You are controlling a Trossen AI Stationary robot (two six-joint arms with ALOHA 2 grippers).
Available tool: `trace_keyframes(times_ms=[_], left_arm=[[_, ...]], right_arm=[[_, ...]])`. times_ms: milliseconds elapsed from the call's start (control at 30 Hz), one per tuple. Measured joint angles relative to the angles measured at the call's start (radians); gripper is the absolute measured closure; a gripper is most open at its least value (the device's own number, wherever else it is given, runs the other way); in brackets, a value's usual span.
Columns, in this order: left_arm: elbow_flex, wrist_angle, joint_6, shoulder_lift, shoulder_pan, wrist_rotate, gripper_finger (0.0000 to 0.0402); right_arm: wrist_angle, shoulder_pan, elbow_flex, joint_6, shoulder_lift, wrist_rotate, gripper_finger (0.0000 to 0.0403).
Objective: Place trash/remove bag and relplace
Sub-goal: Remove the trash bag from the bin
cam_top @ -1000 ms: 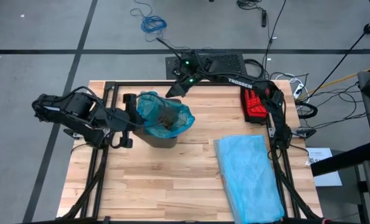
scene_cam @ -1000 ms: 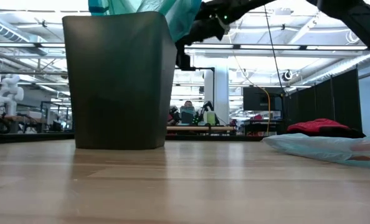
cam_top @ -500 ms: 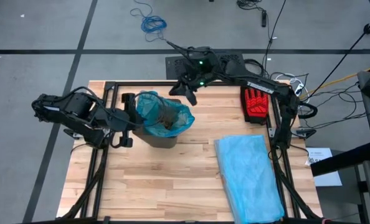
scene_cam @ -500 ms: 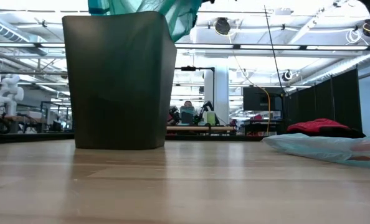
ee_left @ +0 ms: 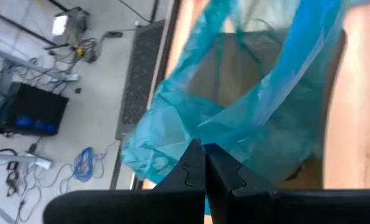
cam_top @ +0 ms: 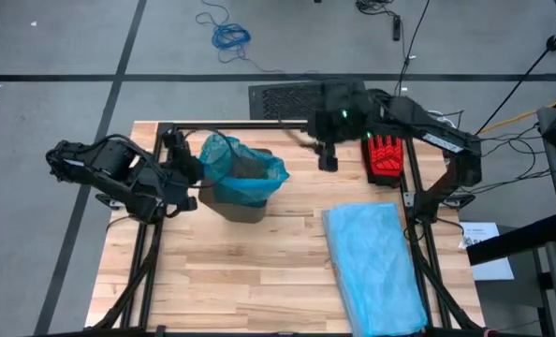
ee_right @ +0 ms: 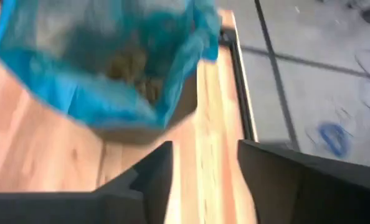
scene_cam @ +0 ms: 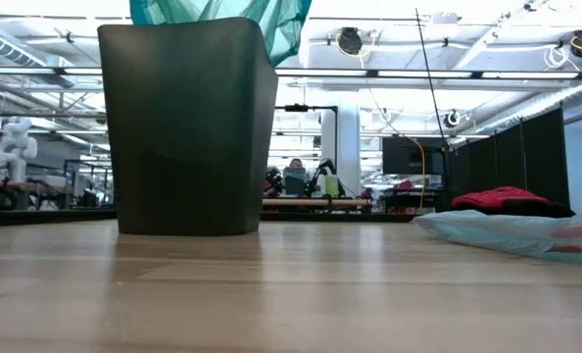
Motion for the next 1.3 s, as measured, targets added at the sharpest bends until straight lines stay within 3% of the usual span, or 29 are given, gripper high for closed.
trace_keyframes(times_ms=[133, 300, 500, 567, 667, 833, 1000, 1100, 1200, 1300], left_arm=[[0.0, 0.0, -0.055, -0.017, -0.001, -0.019, 0.0402], [0.0, -0.001, -0.094, -0.041, -0.019, -0.038, 0.0402], [0.0, 0.001, -0.1, -0.045, -0.039, -0.065, 0.0402], [0.0, 0.002, -0.101, -0.045, -0.04, -0.073, 0.0401], [0.0, 0.003, -0.105, -0.045, -0.039, -0.091, 0.0402], [0.0, 0.01, -0.128, -0.045, -0.039, -0.106, 0.0402], [0.0, 0.019, -0.128, -0.045, -0.039, -0.106, 0.0402], [0.0, 0.025, -0.128, -0.045, -0.039, -0.096, 0.0402], [0.0, 0.037, -0.128, -0.042, -0.039, -0.08, 0.0402], [0.0, 0.043, -0.124, -0.032, -0.039, -0.079, 0.0402]], right_arm=[[-0.08, 0.078, -0.057, 0.059, -0.009, 0.086, 0.0189], [0.086, 0.138, -0.356, 0.109, -0.092, 0.105, 0.0187], [0.686, 0.149, -0.808, 0.109, -0.256, 0.132, 0.0213], [0.931, 0.151, -0.944, 0.079, -0.298, 0.204, 0.0221], [1.274, 0.157, -1.131, 0.028, -0.312, 0.281, 0.023], [1.748, 0.157, -1.341, 0.03, -0.284, 0.296, 0.0238], [1.908, 0.168, -1.366, -0.003, -0.258, 0.292, 0.0238], [1.888, 0.204, -1.313, -0.024, -0.268, 0.287, 0.0238], [1.749, 0.243, -1.177, -0.021, -0.293, 0.286, 0.0238], [1.417, 0.27, -0.959, 0.014, -0.277, 0.263, 0.0238]])
